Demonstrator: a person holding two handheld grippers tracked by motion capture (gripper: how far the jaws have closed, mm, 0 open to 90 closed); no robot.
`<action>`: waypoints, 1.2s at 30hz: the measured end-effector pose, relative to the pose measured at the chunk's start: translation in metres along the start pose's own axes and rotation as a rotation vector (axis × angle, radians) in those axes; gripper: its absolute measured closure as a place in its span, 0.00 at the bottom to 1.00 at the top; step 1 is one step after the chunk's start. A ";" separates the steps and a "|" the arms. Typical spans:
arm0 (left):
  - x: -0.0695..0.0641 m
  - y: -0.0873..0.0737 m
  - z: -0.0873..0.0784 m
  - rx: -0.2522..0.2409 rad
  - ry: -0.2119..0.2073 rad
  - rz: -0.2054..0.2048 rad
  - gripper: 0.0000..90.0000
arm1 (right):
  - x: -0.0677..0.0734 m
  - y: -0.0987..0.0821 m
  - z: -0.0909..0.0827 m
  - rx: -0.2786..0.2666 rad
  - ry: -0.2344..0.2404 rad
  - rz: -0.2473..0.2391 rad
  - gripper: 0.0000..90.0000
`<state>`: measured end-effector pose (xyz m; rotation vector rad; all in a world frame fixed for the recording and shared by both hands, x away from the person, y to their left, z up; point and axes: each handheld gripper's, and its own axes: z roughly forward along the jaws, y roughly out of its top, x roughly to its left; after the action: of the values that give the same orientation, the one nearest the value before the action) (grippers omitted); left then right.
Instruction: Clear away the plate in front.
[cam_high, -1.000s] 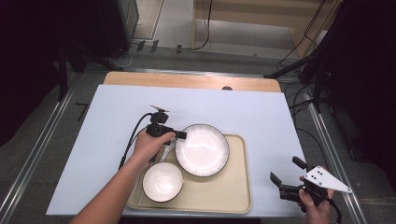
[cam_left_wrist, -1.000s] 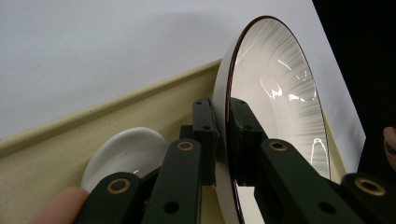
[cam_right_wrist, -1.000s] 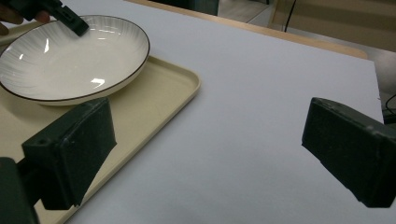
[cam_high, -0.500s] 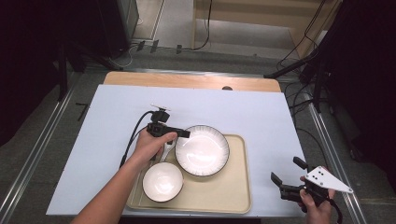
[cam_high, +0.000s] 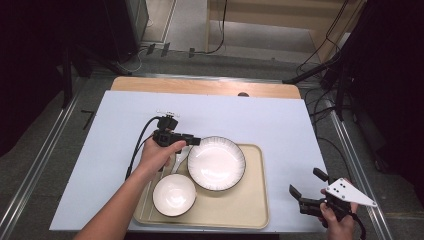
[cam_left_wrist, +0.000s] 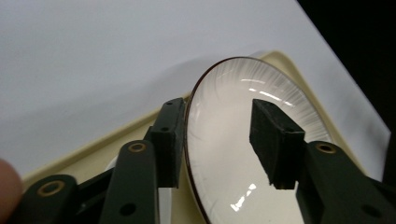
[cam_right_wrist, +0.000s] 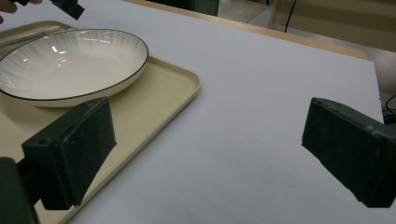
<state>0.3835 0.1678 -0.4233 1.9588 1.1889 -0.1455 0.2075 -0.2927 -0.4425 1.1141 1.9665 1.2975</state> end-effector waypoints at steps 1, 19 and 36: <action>0.000 0.000 0.000 0.004 0.010 0.007 0.65 | 0.000 0.000 0.000 0.000 0.000 0.001 0.03; 0.001 -0.010 -0.002 0.073 0.147 -0.001 0.88 | 0.001 0.000 0.001 0.003 0.000 -0.001 0.03; 0.001 -0.012 0.003 0.113 0.106 -0.033 1.00 | 0.001 0.000 0.001 0.004 0.002 0.000 0.03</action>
<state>0.3751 0.1689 -0.4328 2.0677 1.3075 -0.1298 0.2081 -0.2913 -0.4434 1.1146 1.9711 1.2958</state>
